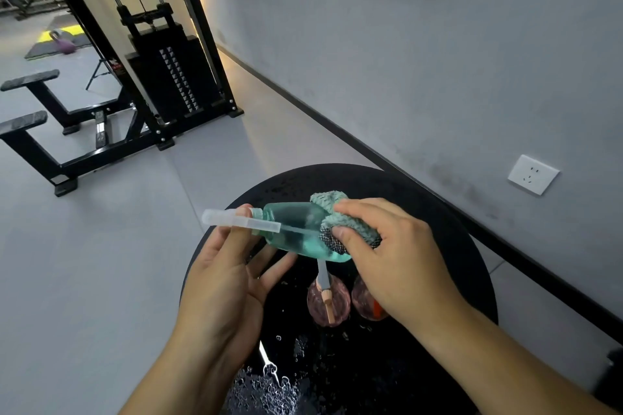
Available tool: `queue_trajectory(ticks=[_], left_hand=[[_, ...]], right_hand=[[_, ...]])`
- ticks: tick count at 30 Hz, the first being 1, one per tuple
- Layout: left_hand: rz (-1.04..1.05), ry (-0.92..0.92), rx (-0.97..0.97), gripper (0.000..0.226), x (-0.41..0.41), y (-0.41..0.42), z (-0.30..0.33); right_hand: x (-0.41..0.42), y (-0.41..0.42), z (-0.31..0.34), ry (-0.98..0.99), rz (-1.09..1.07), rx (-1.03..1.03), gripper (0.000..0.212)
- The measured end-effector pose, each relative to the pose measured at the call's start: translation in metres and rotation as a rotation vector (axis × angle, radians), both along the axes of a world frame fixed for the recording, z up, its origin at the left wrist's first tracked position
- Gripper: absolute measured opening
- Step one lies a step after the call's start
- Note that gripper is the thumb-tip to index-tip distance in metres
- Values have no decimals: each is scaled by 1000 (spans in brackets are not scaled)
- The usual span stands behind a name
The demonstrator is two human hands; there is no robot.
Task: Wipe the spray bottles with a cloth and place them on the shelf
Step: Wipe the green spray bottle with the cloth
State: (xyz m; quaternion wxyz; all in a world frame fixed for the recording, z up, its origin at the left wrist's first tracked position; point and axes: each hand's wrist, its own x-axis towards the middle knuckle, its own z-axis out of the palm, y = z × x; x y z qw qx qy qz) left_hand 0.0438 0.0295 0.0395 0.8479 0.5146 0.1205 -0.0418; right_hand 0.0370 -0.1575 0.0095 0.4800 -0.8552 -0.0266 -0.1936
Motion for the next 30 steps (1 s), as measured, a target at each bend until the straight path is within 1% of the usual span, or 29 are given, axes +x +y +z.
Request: queue_trajectory(ticks=[2, 4, 7, 8, 10, 14, 18, 20, 22, 25, 27, 30], left_hand=[[15, 7, -7, 14, 2, 1, 0], [-6, 5, 10, 13, 0, -1, 0], [-55, 0, 24, 29, -2, -7, -1], [-56, -1, 29, 31, -2, -7, -1], [-43, -11, 32, 29, -1, -4, 0], [-28, -39, 16, 18, 1, -1, 3], [-43, -73, 33, 24, -2, -7, 2], [-22, -81, 48, 22, -2, -6, 1], [-3, -83, 63, 16, -1, -4, 1], [3, -84, 64, 15, 1, -1, 1], [-24, -100, 79, 19, -1, -4, 0], [-61, -104, 79, 32, -3, -6, -2]], right_hand=[[1, -2, -1, -2, -37, 17, 29], [-1, 1, 0, -16, -27, 24, 30], [-4, 7, 3, -26, 49, -1, 32], [-4, 6, 3, -25, 56, -13, 31], [-2, 2, 3, -20, 23, -17, 29], [0, -6, 3, -24, -52, 21, 26], [-4, 2, 5, -41, 27, 47, 30], [-4, 1, 6, -29, 44, 33, 30], [-1, -4, 5, -14, -4, 33, 28], [1, -9, 4, -6, -67, 58, 26], [-1, -5, 6, -5, -37, 68, 27], [-5, 1, 9, -5, 36, 33, 29]])
